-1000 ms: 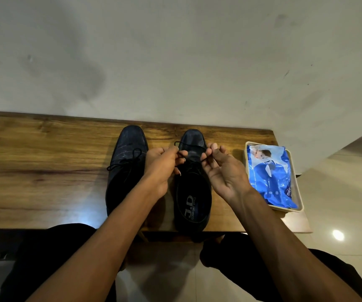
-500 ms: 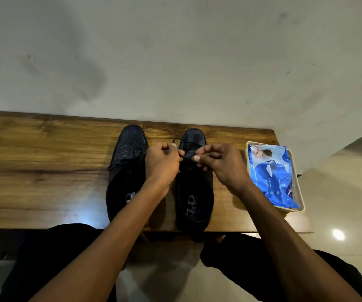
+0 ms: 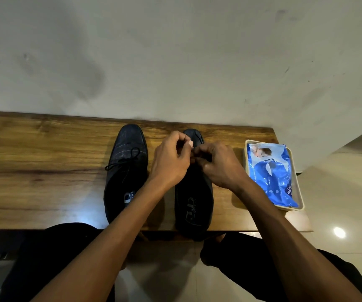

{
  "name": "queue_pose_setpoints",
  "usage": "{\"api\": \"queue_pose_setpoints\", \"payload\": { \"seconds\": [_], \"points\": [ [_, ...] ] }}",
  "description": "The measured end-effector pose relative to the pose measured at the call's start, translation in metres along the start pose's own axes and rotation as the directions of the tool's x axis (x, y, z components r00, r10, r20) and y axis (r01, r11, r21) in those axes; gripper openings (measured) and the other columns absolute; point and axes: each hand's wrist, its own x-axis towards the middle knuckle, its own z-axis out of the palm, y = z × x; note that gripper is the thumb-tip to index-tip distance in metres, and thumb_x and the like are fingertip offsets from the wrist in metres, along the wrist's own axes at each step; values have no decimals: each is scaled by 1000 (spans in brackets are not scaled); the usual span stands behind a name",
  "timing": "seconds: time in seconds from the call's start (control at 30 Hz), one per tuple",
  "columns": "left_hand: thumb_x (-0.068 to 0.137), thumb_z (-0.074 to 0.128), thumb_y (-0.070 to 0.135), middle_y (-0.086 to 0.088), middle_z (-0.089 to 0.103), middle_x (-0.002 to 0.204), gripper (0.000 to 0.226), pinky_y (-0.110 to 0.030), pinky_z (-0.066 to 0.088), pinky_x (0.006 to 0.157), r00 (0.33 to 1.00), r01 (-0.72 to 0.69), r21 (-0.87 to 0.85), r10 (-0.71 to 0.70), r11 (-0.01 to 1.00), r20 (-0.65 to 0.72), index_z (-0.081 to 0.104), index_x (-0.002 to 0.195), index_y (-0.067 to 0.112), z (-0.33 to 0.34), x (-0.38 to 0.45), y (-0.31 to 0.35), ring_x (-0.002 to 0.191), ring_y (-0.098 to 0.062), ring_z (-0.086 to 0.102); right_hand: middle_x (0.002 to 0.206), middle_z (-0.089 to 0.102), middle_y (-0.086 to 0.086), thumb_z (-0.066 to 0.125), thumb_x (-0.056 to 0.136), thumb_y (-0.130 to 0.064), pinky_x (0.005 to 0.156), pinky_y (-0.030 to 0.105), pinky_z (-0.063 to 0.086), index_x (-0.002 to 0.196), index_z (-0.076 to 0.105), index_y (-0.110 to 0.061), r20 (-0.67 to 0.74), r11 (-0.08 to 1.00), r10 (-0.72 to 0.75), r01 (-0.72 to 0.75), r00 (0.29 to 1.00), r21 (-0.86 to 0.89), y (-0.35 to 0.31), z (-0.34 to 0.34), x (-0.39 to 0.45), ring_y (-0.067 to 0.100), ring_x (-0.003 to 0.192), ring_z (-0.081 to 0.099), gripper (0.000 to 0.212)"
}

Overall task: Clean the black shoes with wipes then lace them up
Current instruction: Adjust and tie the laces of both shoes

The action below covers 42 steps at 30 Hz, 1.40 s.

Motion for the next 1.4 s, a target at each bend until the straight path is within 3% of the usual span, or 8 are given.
{"api": "queue_pose_setpoints", "payload": {
  "seconds": [0.1,0.2,0.4,0.47,0.73,0.87,0.97,1.4],
  "points": [
    [96,61,18,7,68,100,16,-34,56,89,967,50,56,-62,997,246,63,112,22,-11,3,-4,95,-8,65,79,69,-13,68,92,-11,64,15,49,91,75,-19,16,996,52,-53,999,68,3,0,-1,-1,74,64,11],
    [93,64,10,9,66,108,32,-17,50,86,945,13,127,-54,992,323,63,123,21,-21,1,-1,102,-5,61,78,71,-6,70,92,-13,62,20,52,87,73,-20,44,970,128,-134,991,200,5,2,-2,4,69,67,10],
    [82,80,20,5,74,76,22,-29,59,73,978,-10,194,-30,981,204,77,103,20,-17,-6,-2,75,-6,69,81,75,2,69,94,-12,62,20,54,89,74,-13,72,922,205,-218,976,321,4,3,-5,5,67,67,7],
    [82,80,18,8,71,71,18,-18,53,63,982,-2,227,-41,974,185,78,100,21,-18,-6,-2,69,0,65,80,75,3,69,94,-11,62,20,55,89,74,-12,74,917,220,-232,973,325,3,4,-5,4,68,67,7],
    [84,78,16,8,71,79,26,-8,44,64,977,18,259,-72,966,200,76,109,20,-23,-7,1,72,4,62,75,73,1,70,93,-11,64,22,56,87,73,-14,45,900,272,-271,961,340,1,7,-6,5,66,67,8],
    [83,79,18,9,69,84,17,-22,52,73,975,43,289,-103,956,195,78,98,25,-23,-7,1,82,-6,64,75,74,3,70,93,-12,66,28,59,88,73,-14,43,892,300,-296,953,340,0,7,-6,11,66,70,6],
    [83,79,20,11,67,86,14,-27,54,76,976,37,315,-101,948,192,79,95,27,-23,-8,0,84,-8,65,71,71,-2,70,93,-9,58,17,51,87,73,-14,50,900,295,-295,954,320,-4,6,-6,1,59,66,8],
    [80,81,25,10,69,76,5,-34,58,63,984,152,187,-166,971,58,77,78,23,-6,-17,0,68,-6,64,77,75,1,70,92,-10,65,26,58,87,73,-15,31,902,304,-298,952,312,-3,8,-7,11,66,71,8]
  ]
}}
